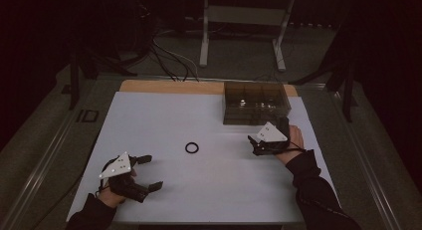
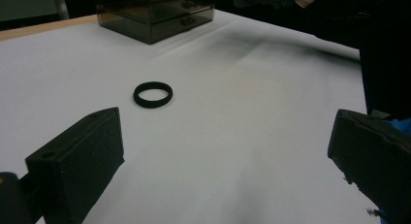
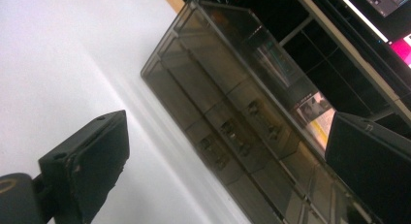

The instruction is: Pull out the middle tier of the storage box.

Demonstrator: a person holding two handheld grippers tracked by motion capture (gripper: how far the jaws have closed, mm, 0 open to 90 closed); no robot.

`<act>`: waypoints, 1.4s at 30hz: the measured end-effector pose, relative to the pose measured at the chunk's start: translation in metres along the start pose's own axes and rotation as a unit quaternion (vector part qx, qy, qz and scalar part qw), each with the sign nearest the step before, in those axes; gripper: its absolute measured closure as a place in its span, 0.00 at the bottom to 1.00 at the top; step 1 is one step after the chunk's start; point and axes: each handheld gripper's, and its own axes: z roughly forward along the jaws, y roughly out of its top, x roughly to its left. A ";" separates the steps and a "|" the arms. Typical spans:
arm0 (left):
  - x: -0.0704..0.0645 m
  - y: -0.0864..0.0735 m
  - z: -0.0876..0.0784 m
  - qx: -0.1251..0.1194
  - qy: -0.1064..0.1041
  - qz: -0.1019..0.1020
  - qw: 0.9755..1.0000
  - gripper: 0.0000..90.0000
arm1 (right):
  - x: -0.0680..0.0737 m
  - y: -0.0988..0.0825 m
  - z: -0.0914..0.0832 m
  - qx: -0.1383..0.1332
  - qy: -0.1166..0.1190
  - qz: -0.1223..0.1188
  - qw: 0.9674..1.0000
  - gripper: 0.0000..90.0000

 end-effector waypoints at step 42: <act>0.000 0.000 0.000 -0.007 -0.007 -0.002 1.000 0.01 | 0.030 -0.020 0.051 0.128 -0.115 -0.171 0.970 0.23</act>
